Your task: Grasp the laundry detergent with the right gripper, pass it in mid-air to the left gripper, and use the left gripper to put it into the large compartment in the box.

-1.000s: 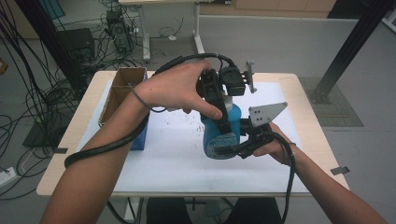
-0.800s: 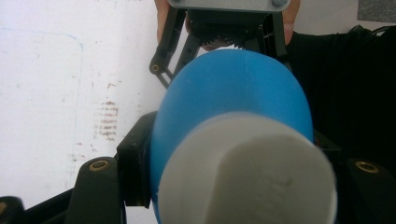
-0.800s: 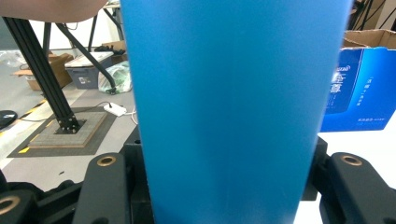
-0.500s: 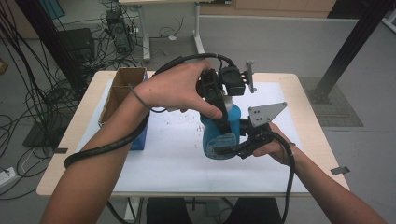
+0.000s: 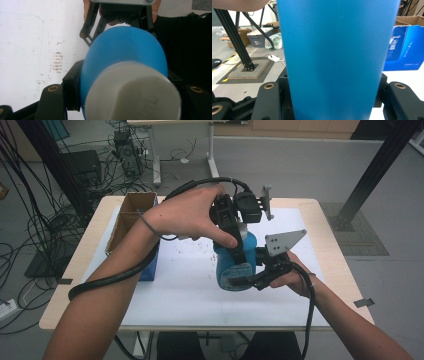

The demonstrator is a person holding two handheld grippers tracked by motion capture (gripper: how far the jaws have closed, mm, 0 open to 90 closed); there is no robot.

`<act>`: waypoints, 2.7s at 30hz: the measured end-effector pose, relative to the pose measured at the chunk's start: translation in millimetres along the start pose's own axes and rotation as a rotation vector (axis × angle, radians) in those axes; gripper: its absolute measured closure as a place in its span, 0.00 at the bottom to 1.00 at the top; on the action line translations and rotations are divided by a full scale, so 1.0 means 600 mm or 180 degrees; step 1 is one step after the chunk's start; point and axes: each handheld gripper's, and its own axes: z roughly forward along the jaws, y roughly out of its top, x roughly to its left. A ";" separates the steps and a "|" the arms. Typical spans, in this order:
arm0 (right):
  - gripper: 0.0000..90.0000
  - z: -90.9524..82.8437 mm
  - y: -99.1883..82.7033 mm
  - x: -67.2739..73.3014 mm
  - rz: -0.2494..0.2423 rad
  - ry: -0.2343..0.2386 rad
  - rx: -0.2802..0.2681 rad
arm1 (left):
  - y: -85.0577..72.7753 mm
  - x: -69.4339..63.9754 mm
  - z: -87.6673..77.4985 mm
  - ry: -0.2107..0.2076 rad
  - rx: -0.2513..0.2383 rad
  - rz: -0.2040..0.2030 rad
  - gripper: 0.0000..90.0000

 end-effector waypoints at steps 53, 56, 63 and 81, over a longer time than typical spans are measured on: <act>0.46 0.001 -0.001 -0.005 0.0005 0.0011 0.0003 | -0.001 0.005 0.001 0.0005 0.0025 0.0011 0.41; 0.46 0.001 -0.001 -0.006 0.0013 0.0014 -0.0004 | -0.001 0.005 0.001 0.0018 0.0012 0.0005 0.41; 0.46 0.003 -0.003 -0.008 0.0007 0.0026 -0.0009 | 0.000 0.005 0.002 0.0029 0.0059 0.0001 0.41; 0.45 0.002 -0.007 -0.011 0.0009 0.0021 -0.0050 | 0.005 0.006 0.005 0.0045 0.0089 -0.0023 0.41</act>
